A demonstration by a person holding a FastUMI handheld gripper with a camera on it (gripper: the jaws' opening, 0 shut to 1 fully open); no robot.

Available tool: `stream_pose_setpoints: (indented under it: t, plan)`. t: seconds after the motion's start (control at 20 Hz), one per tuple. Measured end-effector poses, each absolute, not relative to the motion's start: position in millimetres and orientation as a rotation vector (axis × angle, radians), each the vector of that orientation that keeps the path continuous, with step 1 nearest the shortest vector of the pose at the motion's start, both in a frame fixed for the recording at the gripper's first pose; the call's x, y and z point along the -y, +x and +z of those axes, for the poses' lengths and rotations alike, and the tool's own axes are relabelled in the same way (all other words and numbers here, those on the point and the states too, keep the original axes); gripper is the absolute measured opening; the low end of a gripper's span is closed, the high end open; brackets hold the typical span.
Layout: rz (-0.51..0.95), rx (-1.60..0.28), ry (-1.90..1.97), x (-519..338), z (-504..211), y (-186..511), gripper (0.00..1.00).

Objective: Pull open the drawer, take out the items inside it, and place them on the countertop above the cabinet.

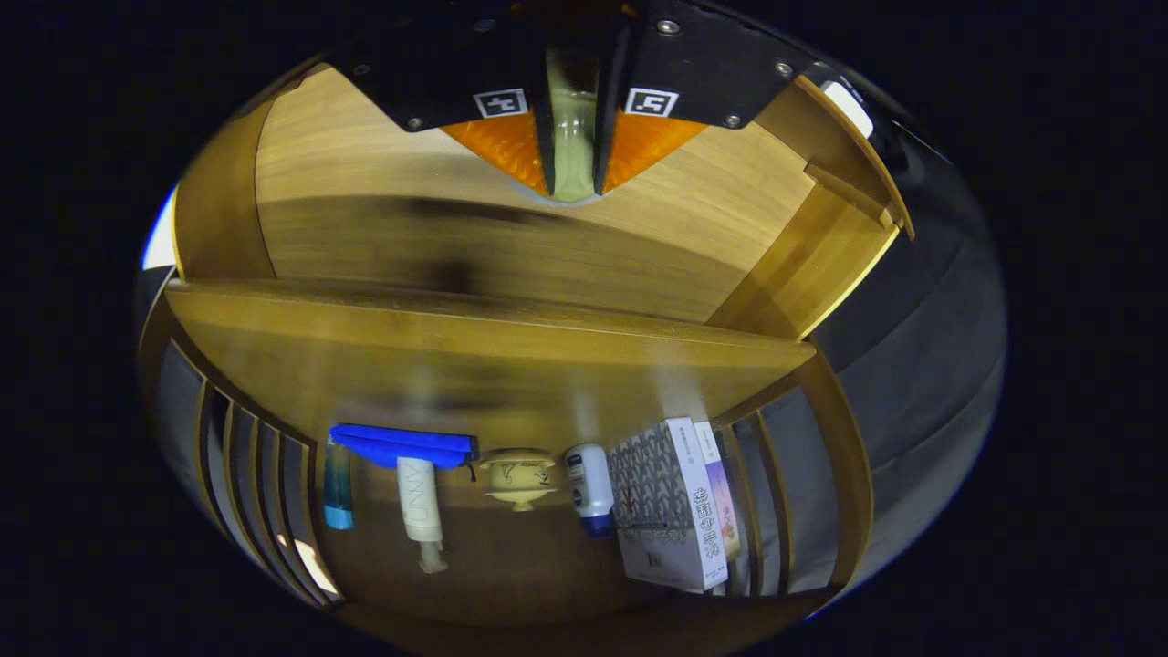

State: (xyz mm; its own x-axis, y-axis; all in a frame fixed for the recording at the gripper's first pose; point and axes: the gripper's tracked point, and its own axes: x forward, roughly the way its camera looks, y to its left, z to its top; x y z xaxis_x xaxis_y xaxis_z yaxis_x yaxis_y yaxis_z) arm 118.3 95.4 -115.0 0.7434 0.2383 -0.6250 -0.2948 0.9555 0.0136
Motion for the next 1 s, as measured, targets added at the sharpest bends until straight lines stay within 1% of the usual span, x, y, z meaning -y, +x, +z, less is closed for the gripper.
stream_pose_setpoints:
  t: [0.05, 0.2, 0.65, 1.0]
  plan:
    - [0.293, -0.658, -0.081, -95, -115, 118, 0.23]
    - [0.298, -0.578, -0.135, -93, -102, 123, 0.22]
    - [0.326, -0.278, -0.268, -106, -34, 119, 0.22]
    - [0.353, -0.187, -0.234, -118, 10, 109, 0.21]
